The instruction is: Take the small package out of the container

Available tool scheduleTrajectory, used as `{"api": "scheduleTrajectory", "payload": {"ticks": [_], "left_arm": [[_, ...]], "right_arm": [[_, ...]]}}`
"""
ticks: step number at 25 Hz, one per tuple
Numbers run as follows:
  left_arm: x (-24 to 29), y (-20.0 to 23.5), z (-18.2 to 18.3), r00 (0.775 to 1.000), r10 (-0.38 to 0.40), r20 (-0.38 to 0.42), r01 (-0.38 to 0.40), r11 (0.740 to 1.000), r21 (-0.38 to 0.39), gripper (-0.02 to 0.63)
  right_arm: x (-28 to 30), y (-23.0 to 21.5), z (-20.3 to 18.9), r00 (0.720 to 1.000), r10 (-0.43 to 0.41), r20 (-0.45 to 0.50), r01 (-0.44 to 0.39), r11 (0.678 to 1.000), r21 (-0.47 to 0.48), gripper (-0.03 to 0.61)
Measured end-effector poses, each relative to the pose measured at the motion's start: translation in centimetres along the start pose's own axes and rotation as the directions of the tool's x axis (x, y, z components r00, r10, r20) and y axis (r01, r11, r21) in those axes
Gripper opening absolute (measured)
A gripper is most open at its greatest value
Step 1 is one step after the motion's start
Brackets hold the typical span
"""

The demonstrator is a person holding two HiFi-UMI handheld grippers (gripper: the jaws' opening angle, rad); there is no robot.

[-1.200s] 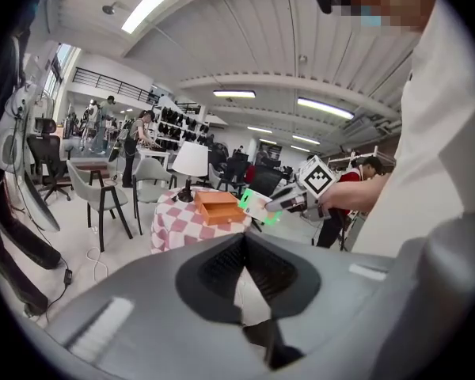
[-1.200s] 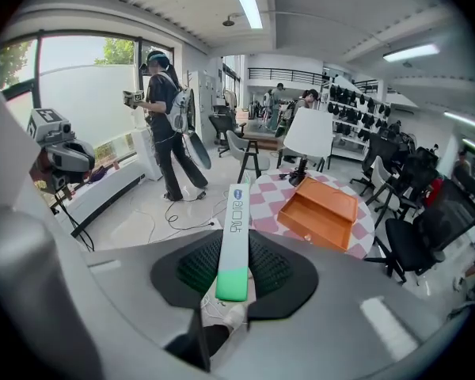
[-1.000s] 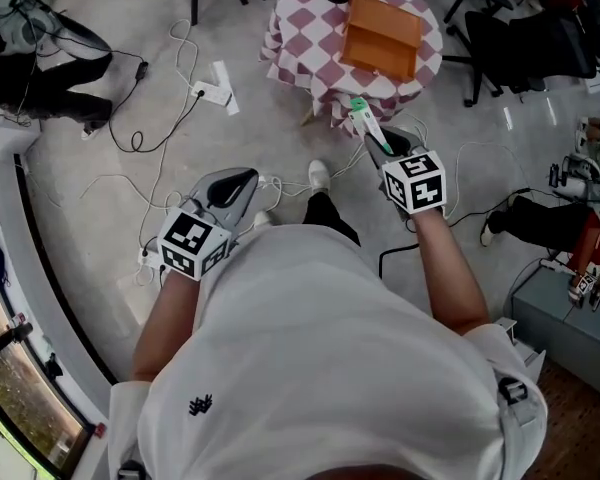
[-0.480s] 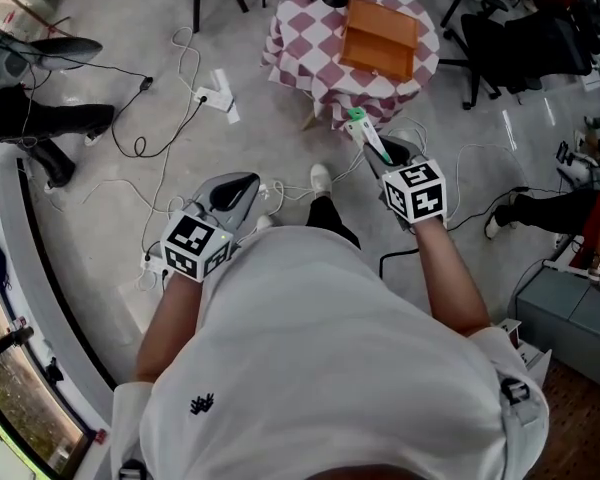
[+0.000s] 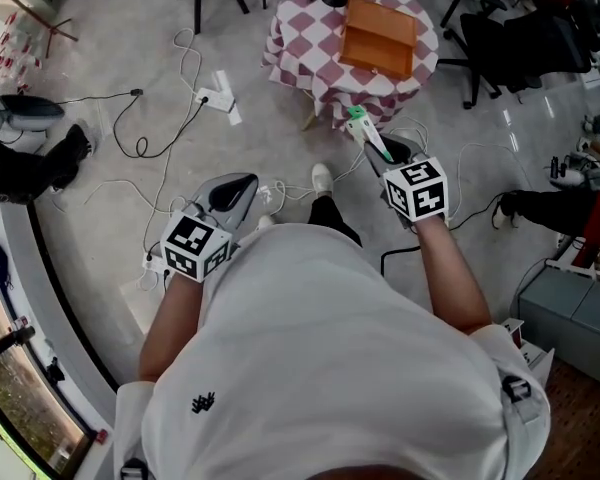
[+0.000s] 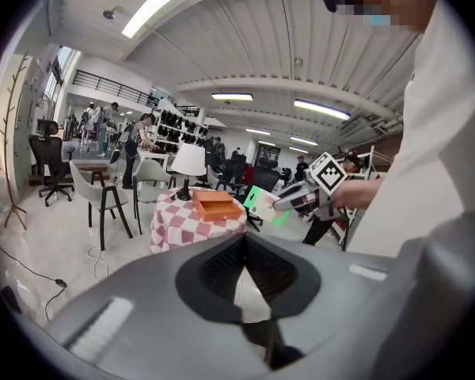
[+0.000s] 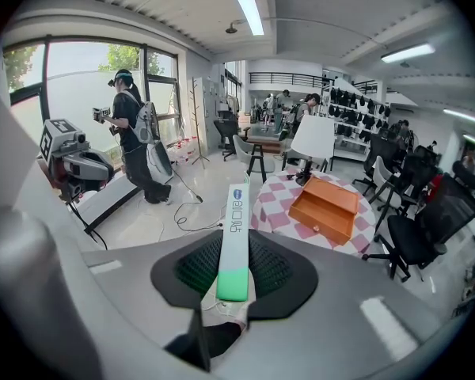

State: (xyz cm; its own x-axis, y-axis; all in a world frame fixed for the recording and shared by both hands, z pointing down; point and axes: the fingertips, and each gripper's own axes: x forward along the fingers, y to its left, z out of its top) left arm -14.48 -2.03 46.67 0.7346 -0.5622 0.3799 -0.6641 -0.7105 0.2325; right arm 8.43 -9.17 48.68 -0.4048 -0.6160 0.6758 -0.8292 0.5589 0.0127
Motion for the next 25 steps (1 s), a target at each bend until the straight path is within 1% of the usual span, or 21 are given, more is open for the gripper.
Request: {"api": "scheduleTrajectory", "payload": {"ticks": [17, 25], "left_arm": [[1.1, 0.3, 0.6, 1.000, -0.006, -0.018, 0.006, 1.000, -0.003, 0.055], [2.4, 1.2, 0.8, 0.999, 0.004, -0.033, -0.004, 1.000, -0.009, 0.055]], "right_arm": [[0.2, -1.8, 0.4, 1.000, -0.014, 0.001, 0.014, 1.000, 0.017, 0.091], [1.3, -3.8, 0.6, 1.000, -0.010, -0.002, 0.010, 1.000, 0.026, 0.091]]}}
